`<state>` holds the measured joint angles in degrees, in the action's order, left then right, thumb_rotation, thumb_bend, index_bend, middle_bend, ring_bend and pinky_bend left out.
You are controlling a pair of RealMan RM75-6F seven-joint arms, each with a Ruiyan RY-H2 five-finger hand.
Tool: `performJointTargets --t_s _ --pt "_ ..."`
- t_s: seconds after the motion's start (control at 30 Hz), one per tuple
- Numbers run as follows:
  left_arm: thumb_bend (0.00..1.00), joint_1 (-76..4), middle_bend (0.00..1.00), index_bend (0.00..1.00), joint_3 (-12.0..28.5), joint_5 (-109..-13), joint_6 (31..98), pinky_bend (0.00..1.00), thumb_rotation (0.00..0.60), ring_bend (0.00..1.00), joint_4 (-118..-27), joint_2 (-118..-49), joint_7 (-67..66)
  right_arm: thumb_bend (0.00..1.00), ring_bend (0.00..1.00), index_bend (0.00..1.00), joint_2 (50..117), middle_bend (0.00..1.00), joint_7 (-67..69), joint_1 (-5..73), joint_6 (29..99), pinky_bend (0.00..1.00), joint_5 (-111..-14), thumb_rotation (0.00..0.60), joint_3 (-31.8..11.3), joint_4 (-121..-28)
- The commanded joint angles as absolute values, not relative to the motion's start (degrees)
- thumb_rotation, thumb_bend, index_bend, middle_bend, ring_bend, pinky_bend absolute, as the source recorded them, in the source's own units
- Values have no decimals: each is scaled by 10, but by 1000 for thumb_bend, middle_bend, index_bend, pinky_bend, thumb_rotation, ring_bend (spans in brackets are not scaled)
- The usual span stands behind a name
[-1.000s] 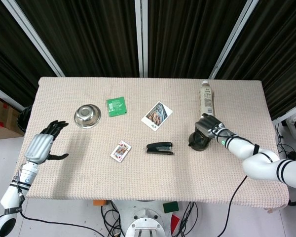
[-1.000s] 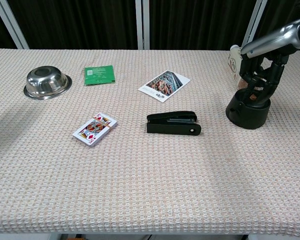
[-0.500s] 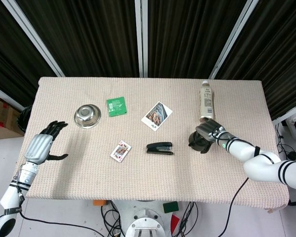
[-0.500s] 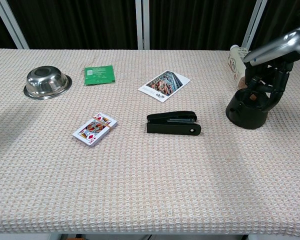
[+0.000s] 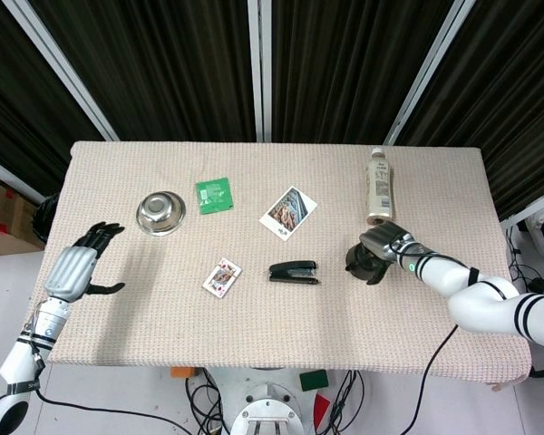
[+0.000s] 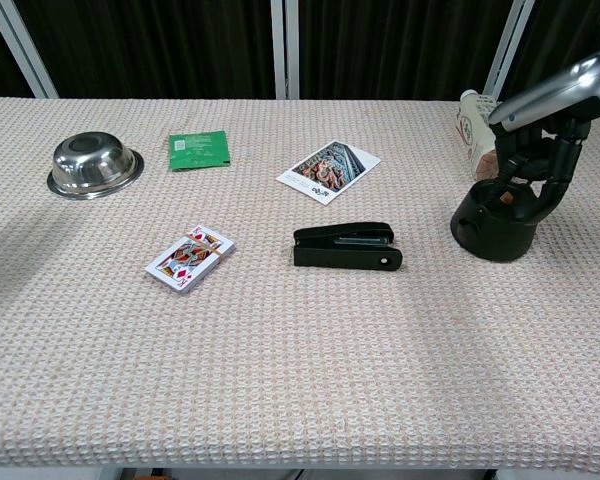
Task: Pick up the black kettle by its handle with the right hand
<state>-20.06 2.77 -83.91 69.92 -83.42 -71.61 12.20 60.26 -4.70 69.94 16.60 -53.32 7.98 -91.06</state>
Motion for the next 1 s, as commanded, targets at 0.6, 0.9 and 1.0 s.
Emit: performJointTargets --t_s 0.6,0.9,1.0 --pt "61 -201 89 118 25 -840 695 236 600 46 -829 -720 126 25 900 1000 595 954 -43 633 291 220 -589 457 47 -945" --pt "61 -203 88 119 23 -840 690 236 600 46 -829 -721 125 26 1000 1000 611 1000 -28 556 425 365 -667 455 14 -948" --pt "62 -203 85 118 24 -840 693 236 600 46 -826 -725 125 38 1000 1000 614 1000 -16 539 445 393 -688 453 6 -944"
